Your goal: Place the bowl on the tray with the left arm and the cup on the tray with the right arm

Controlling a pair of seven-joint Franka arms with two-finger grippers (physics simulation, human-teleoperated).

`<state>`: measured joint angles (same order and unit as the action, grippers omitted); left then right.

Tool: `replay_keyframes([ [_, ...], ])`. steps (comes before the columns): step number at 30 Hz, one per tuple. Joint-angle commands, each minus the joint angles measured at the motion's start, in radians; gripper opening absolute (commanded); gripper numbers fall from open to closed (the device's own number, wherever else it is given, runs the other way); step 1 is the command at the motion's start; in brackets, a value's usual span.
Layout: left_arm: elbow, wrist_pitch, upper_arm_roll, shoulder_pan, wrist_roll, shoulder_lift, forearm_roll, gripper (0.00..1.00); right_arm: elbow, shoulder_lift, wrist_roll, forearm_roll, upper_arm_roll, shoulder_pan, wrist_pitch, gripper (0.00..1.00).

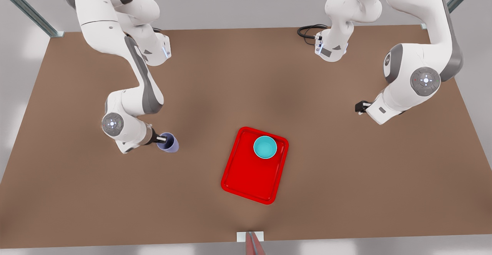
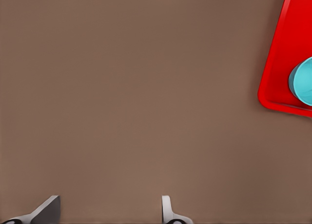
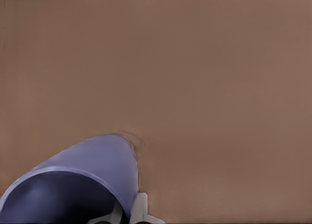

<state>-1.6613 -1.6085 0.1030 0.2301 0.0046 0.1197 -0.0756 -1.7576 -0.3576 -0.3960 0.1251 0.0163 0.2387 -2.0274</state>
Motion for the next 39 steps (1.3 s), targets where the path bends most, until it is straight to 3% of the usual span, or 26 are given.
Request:
replay_keyframes([
  [1,0.000,0.002,0.000,0.000,0.000,0.000,-0.001,1.00,0.046,-0.020,-0.026,-0.007,0.001,0.007,0.024,0.21],
  [4,0.000,0.016,0.000,0.000,0.000,-0.006,-0.001,1.00,0.339,-0.178,-0.102,-0.002,0.007,0.048,0.180,0.21],
  [6,0.002,0.028,0.000,0.000,-0.002,-0.008,0.000,1.00,0.486,-0.282,-0.125,0.001,0.068,0.047,0.184,0.21],
  [11,0.011,0.033,-0.002,0.000,-0.009,-0.006,0.004,1.00,0.877,-0.558,-0.256,0.074,0.096,0.128,0.167,0.21],
  [19,0.015,0.033,0.000,0.000,-0.008,-0.003,0.004,1.00,0.920,-0.690,-0.277,0.074,0.139,0.159,-0.053,0.21],
  [35,0.032,0.028,0.001,0.000,-0.002,0.003,0.004,1.00,0.894,-0.739,-0.276,0.037,0.126,0.217,-0.111,0.21],
  [36,0.032,0.028,0.001,0.000,-0.002,0.003,0.004,1.00,0.891,-0.739,-0.276,0.036,0.126,0.217,-0.114,0.28],
  [38,0.032,0.028,0.001,0.000,-0.002,0.003,0.004,1.00,0.889,-0.739,-0.279,0.036,0.126,0.217,-0.114,0.86],
  [39,0.032,0.028,0.003,0.000,-0.002,0.003,0.004,1.00,0.889,-0.738,-0.279,0.024,0.126,0.218,-0.114,1.00],
])
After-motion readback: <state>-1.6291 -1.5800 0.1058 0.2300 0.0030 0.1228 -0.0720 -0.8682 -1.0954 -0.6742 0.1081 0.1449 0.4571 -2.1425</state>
